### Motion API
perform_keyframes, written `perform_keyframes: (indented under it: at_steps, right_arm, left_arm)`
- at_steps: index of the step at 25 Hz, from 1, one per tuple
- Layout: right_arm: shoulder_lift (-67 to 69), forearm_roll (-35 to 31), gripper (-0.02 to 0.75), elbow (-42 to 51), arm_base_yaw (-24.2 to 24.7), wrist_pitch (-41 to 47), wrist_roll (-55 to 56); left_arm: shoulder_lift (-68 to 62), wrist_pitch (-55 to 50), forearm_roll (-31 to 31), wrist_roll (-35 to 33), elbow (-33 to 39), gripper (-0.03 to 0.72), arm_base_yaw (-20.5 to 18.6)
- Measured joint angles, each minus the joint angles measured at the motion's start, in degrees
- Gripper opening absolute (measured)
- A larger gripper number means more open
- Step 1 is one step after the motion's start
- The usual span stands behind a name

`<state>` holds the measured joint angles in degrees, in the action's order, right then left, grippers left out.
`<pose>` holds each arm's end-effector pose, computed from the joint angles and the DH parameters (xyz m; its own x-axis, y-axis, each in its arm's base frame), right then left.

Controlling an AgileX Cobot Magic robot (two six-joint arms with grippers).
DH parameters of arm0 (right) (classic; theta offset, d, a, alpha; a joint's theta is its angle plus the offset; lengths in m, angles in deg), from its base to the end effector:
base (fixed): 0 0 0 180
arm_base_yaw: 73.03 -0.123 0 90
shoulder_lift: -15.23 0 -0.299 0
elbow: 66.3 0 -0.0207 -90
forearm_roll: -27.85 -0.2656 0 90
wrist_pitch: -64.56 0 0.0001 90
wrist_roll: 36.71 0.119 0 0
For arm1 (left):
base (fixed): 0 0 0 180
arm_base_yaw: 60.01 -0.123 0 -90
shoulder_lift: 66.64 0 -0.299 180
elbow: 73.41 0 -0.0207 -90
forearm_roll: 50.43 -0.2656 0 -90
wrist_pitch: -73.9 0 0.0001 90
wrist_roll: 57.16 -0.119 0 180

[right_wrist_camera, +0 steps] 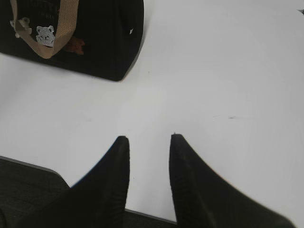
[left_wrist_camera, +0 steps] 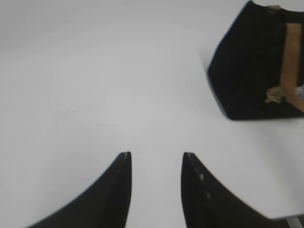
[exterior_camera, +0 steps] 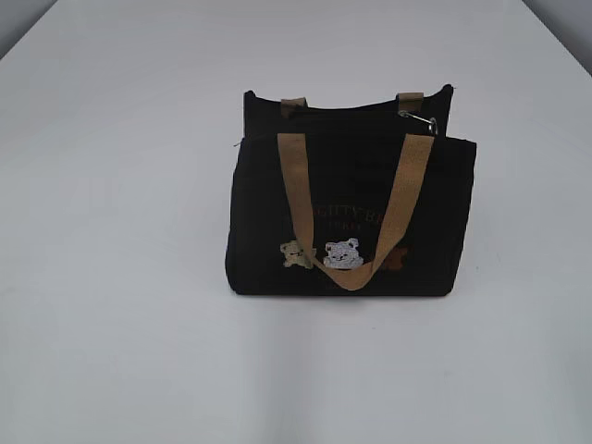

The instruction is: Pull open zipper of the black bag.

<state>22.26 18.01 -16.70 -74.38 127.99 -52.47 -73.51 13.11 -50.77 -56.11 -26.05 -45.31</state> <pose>0.0153 0.0186 0.2646 -0.4553 -0.2048 -0.8664 -0.2503 0.9634 -0.0962 0.0140 -0.0030 0.2804 -0.4129 0.0924 -0.9061 0.2429 0.9700 -0.0118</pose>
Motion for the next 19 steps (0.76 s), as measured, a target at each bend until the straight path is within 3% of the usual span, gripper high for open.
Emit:
perform_keyframes:
  at_steps: [3, 8, 19]
  right_arm:
    - [0.0, 0.0, 0.236, 0.0, 0.4, 0.0, 0.1]
    - [0.0, -0.1, 0.236, 0.0, 0.8, 0.0, 0.1]
    - [0.0, -0.1, 0.235, 0.0, 0.8, 0.0, 0.1]
  left_arm:
    - [0.0, 0.0, 0.0, 0.0, 0.0, 0.254, -7.1]
    - [0.0, 0.0, 0.0, 0.0, 0.0, 0.239, -12.2]
    - [0.0, 0.0, 0.0, 0.0, 0.0, 0.237, -13.3]
